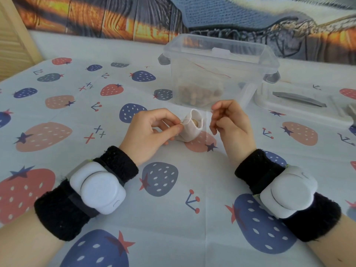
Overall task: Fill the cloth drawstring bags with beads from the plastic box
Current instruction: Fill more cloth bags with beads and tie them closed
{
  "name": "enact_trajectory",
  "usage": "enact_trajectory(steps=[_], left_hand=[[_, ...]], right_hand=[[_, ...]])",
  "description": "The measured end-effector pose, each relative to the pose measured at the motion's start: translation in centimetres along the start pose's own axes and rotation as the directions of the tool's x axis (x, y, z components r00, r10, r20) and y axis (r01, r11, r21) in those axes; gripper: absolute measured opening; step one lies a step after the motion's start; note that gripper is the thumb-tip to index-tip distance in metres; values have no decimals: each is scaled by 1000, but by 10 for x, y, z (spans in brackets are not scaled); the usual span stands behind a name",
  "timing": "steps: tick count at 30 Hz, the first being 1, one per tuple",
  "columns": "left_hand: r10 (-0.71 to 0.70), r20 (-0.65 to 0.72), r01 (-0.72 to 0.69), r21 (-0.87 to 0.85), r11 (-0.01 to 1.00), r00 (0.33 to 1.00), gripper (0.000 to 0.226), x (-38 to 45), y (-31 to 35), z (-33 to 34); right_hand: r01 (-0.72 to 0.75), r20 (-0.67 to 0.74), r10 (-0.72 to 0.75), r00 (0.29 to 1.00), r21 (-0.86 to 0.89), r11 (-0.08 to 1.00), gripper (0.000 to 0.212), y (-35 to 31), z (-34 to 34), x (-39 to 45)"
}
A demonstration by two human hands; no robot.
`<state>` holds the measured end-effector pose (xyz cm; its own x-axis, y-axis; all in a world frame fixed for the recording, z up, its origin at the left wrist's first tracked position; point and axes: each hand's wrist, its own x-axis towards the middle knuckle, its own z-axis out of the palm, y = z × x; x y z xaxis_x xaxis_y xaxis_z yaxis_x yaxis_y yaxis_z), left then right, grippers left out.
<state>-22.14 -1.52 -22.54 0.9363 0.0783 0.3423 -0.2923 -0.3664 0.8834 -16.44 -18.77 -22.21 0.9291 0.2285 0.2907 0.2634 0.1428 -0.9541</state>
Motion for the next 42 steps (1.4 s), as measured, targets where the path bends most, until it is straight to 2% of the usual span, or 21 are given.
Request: enact_trajectory(steps=[3,5,7,10,14,18,20,25,32,34,37,40,42], left_hand=[[3,4,-3,-1,1000,1000,13,0,0,0],[3,3,-3,1,1000,1000,14,0,0,0],[3,0,-3,0,1000,1000,13,1,0,0],[4,-2,-4,3,1000,1000,14,0,0,0],[7,-4,-7,9,1000,1000,15,0,1,0],[4,-10,-4,10,1000,1000,16,0,1,0],[3,-12,-3,18,1000,1000,16,0,1,0],[7,-9,-7,22,1000,1000,15,0,2,1],[5,-12,-5,10,1000,1000,13,0,1,0],[6,-22,-6,10,1000,1000,13,0,1,0],[13,-37,-12,14,1000,999,12,1,0,0],[12,-51,-11,26,1000,999,10,1,-1,0],[20,-56,-18,36,999,998,11,1,0,0]], right_hand=[[-83,18,83,996,23,996,23,-1,2,-2],[-76,36,78,996,-39,996,18,-3,3,-5],[-10,9,11,1000,-105,994,17,-2,3,-5],[99,-32,-103,994,-113,989,17,-2,4,-6],[223,4,-224,975,-106,969,17,-4,5,-8],[444,46,-447,893,-245,862,29,-8,5,-15],[505,74,-511,856,-327,799,34,-11,7,-20],[461,89,-469,878,-417,783,14,-8,7,-19],[406,79,-416,906,-443,799,5,-1,5,-12],[374,72,-385,920,-455,808,10,-1,6,-11],[348,99,-341,935,-454,820,30,0,6,-12],[362,168,-322,932,-510,780,41,3,6,-11],[357,195,-299,934,-554,752,41,7,5,-10]])
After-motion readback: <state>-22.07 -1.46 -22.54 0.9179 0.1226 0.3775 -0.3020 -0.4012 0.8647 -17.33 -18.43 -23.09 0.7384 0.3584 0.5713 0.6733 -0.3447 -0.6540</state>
